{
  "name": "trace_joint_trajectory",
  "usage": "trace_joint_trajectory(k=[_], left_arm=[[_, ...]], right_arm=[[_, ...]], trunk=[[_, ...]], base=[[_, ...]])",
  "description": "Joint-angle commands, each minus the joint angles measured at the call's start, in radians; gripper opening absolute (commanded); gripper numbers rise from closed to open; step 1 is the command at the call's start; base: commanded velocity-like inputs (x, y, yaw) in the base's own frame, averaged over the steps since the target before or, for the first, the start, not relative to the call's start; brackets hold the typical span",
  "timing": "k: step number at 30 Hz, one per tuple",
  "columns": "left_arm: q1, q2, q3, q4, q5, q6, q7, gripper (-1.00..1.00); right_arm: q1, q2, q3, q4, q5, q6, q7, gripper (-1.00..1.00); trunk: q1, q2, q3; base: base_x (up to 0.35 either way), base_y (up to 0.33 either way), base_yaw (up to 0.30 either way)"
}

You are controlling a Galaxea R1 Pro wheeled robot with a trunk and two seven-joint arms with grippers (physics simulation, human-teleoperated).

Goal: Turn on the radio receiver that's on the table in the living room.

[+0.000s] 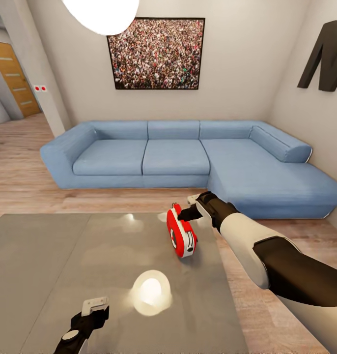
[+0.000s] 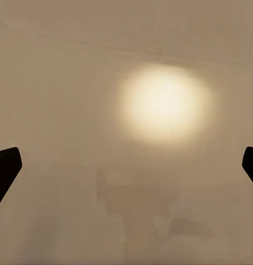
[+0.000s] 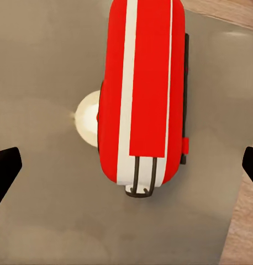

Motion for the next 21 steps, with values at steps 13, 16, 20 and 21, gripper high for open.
trace_joint_trajectory(k=[13,16,20,21], left_arm=[[0.000,0.000,0.000,0.000,0.000,-0.001,0.000,1.00],[0.000,0.000,0.000,0.000,0.000,-0.001,0.000,1.00],[0.000,0.000,0.000,0.000,0.000,-0.001,0.000,1.00],[0.000,0.000,0.000,0.000,0.000,-0.001,0.000,1.00]], right_arm=[[0.000,0.000,0.000,0.000,0.000,0.000,0.002,1.00],[0.000,0.000,0.000,0.000,0.000,0.000,0.002,1.00],[0.000,0.000,0.000,0.000,0.001,0.000,0.002,1.00],[0.000,0.000,0.000,0.000,0.000,0.000,0.002,1.00]], trunk=[[0.050,-0.091,-0.062],[0.057,-0.105,-0.073],[0.057,-0.105,-0.079],[0.057,-0.105,-0.081]], base=[[0.000,0.000,0.000],[0.000,0.000,0.000],[0.000,0.000,0.000],[0.000,0.000,0.000]])
